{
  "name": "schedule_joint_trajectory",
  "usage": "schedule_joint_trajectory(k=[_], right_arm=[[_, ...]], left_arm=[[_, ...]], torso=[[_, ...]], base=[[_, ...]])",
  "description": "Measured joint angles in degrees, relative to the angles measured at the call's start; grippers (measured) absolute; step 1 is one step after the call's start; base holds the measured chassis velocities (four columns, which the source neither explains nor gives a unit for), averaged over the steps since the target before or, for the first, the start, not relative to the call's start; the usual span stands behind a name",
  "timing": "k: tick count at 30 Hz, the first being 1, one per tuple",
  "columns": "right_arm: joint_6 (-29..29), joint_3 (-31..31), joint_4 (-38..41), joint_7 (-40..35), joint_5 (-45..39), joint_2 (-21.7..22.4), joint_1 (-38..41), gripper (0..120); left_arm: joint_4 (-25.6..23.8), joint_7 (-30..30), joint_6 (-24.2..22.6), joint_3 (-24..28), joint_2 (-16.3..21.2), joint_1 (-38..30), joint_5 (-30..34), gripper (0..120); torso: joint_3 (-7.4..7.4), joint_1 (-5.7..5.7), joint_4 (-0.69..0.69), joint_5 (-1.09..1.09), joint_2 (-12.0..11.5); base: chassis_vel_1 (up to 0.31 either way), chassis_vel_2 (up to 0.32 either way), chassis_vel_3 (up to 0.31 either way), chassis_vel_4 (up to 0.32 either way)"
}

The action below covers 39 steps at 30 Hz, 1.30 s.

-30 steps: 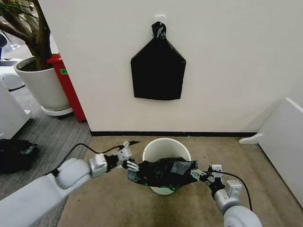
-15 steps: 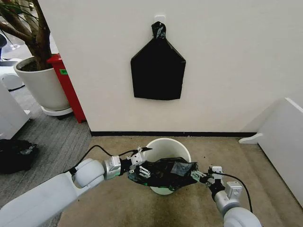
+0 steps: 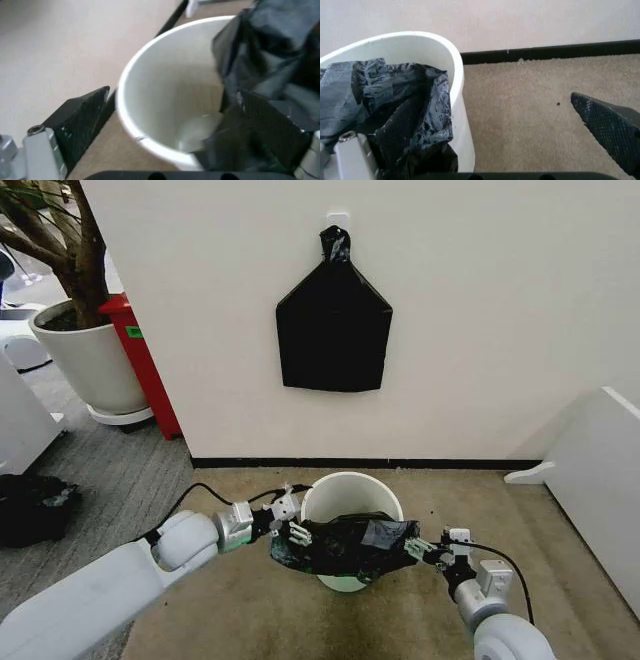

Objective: Place the garbage bag over the trash bin.

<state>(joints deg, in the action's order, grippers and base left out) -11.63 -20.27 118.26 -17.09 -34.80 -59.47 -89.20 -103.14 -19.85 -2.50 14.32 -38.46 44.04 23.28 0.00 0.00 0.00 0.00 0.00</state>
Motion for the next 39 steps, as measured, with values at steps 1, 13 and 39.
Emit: schedule_joint_trajectory(k=[1,13,39], right_arm=[[0.0,0.0,0.0,0.0,0.0,0.0,0.0,100],[0.0,0.4,-0.6,0.1,-0.1,-0.3,0.8,100],[0.1,0.3,-0.5,0.1,0.0,-1.0,-0.1,100]], left_arm=[[0.0,0.0,0.0,0.0,0.0,0.0,0.0,100],[-4.5,-0.9,-2.5,0.4,0.8,0.9,7.0,100],[-8.3,0.0,-21.0,3.9,1.2,-3.3,5.7,100]], torso=[[0.00,0.00,0.00,0.00,0.0],[-0.01,0.00,0.00,0.00,0.0],[0.00,0.00,0.00,0.00,0.0]], base=[[0.000,0.000,0.000,0.000],[0.000,0.000,0.000,0.000],[0.000,0.000,0.000,0.000]])
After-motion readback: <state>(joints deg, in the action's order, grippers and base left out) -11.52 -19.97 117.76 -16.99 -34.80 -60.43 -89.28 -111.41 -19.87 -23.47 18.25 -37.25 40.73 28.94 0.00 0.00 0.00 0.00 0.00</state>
